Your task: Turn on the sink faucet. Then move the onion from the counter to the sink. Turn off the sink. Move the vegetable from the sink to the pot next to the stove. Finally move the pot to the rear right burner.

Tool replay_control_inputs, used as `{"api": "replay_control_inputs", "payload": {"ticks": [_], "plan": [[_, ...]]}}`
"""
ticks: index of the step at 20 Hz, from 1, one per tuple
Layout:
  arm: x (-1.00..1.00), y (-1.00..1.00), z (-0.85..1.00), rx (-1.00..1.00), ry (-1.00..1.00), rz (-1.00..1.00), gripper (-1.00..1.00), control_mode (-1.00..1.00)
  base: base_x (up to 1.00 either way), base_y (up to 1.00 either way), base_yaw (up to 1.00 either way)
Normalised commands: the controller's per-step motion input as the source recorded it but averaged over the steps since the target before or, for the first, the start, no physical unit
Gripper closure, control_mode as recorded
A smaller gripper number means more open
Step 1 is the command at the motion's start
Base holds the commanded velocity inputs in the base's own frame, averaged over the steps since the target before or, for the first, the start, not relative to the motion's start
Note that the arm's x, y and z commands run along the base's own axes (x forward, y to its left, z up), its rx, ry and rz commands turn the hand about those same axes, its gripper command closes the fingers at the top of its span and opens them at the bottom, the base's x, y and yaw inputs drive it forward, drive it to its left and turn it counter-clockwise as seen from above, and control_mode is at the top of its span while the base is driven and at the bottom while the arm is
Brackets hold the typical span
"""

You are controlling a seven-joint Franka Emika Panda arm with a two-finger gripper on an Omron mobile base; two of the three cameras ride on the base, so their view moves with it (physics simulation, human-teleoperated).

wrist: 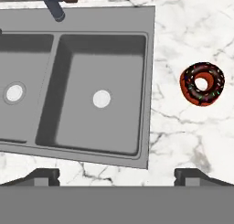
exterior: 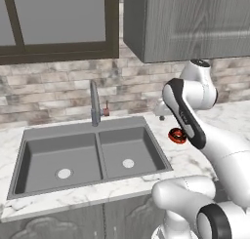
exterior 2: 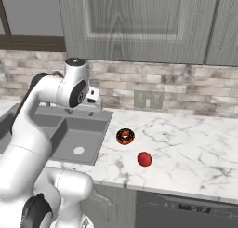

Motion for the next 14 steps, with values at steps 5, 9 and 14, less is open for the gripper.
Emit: {"api": "replay_control_inputs", "payload": {"ticks": [5,9,14], "plan": [[-0.17,0.4,-0.33,0.0,-0.1,0.24,-1.0,-1.0,0.0,0.0,0.0],[0.28,0.63,-0.12,0.07,-0.18,0.17,-1.0,-1.0,0.0,0.0,0.0],[0.04,0.01,-0.03,0.04,-0.05,0.11,-1.0,-1.0,0.0,0.0,0.0]]}}
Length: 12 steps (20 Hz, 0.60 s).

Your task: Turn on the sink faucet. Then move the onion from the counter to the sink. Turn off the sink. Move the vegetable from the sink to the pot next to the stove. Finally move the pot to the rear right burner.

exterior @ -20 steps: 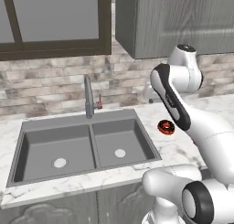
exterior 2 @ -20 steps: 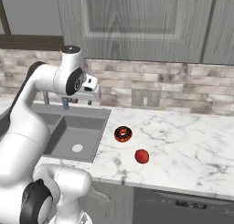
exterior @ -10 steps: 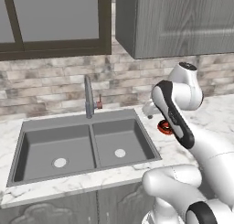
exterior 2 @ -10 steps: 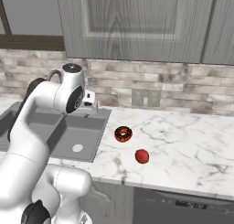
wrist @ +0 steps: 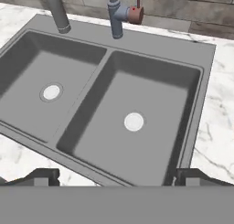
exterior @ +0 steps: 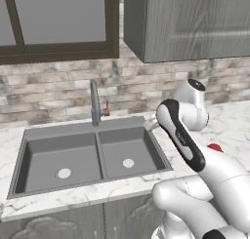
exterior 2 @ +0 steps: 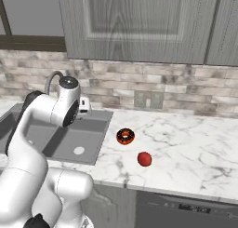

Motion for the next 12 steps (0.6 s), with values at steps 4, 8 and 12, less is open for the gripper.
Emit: {"api": "replay_control_inputs", "payload": {"ticks": [4,8,12], "plan": [[0.2,-0.03,0.0,0.13,-0.1,0.08,-1.0,-1.0,0.0,0.0,0.0],[0.31,0.0,0.0,0.15,-0.18,0.13,-1.0,-1.0,0.0,0.0,0.0],[0.4,0.0,0.0,0.15,-0.15,0.15,-1.0,-1.0,0.0,0.0,0.0]]}}
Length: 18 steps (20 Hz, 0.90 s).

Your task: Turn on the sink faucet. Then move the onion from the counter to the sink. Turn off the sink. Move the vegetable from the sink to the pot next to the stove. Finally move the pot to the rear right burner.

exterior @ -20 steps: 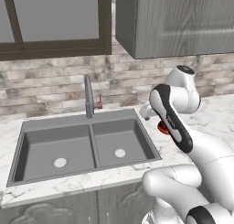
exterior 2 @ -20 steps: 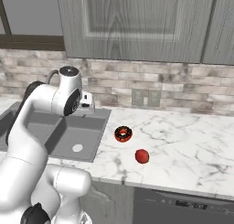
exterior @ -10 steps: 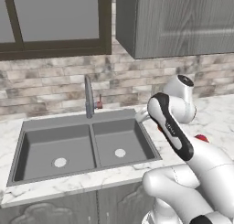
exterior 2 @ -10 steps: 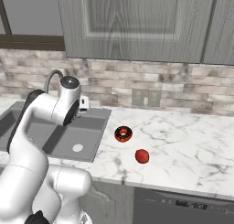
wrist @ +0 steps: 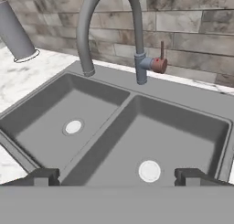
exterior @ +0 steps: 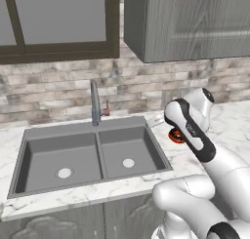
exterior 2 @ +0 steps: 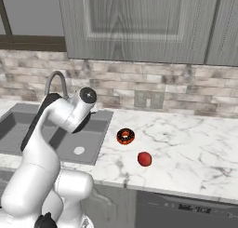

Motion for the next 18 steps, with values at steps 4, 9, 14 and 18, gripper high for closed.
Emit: {"api": "replay_control_inputs", "payload": {"ticks": [4,9,14,18], "plan": [[0.58,0.0,0.0,0.17,-0.11,0.13,-1.0,-1.0,0.0,0.0,0.0],[0.7,0.06,0.0,0.16,-0.08,0.13,-1.0,-1.0,0.0,0.0,0.0],[0.74,0.13,-0.07,0.09,-0.02,0.08,-1.0,-1.0,0.0,0.0,0.0],[0.52,0.17,-0.24,0.0,-0.07,0.05,-1.0,-1.0,0.0,0.0,0.0]]}}
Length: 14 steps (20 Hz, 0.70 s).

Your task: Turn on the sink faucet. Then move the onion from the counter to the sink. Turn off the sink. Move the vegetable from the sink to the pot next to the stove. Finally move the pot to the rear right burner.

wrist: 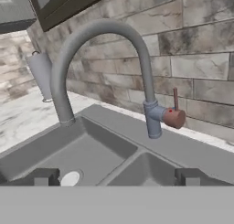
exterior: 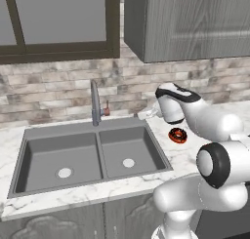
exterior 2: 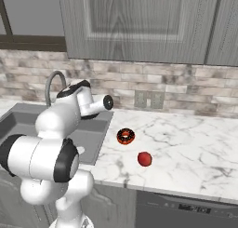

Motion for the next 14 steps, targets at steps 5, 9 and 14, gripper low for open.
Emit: {"api": "replay_control_inputs", "payload": {"ticks": [5,9,14], "plan": [[0.13,0.22,-0.14,0.0,-0.39,0.18,-1.0,-1.0,0.0,0.0,0.0],[0.21,0.07,-0.05,0.0,-0.21,0.13,-1.0,-1.0,0.0,0.0,0.0],[0.29,0.03,-0.01,0.0,0.01,0.0,-1.0,-1.0,0.0,0.0,0.0]]}}
